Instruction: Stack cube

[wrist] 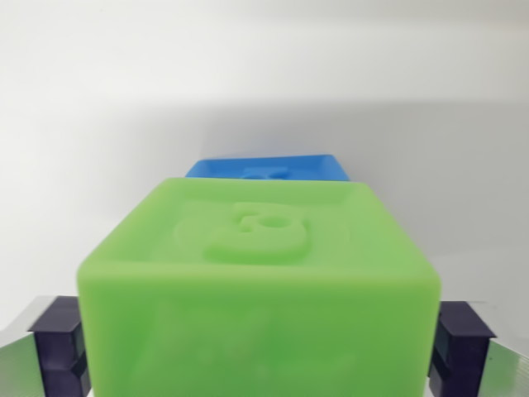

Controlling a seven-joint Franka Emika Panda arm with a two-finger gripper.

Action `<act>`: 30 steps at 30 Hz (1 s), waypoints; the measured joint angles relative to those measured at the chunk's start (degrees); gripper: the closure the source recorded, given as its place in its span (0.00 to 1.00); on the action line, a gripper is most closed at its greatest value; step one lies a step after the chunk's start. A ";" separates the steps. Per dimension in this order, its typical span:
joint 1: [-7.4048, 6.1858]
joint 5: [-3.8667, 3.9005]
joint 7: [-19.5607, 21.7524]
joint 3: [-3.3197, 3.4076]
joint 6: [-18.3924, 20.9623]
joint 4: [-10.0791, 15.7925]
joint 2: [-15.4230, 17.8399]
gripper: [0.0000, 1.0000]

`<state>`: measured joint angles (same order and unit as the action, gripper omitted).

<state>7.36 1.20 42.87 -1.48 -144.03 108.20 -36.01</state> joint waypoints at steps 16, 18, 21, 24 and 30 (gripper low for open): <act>0.00 0.00 0.00 0.00 0.00 0.00 0.00 0.00; 0.00 0.00 0.00 0.00 0.02 0.00 0.01 0.00; 0.00 0.00 0.00 0.00 0.10 0.00 0.13 0.00; 0.00 0.00 0.00 0.00 0.37 0.01 0.50 0.00; 0.00 0.00 0.00 0.00 1.57 0.18 1.98 0.00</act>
<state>7.36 1.20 42.87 -1.48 -142.46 108.38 -34.04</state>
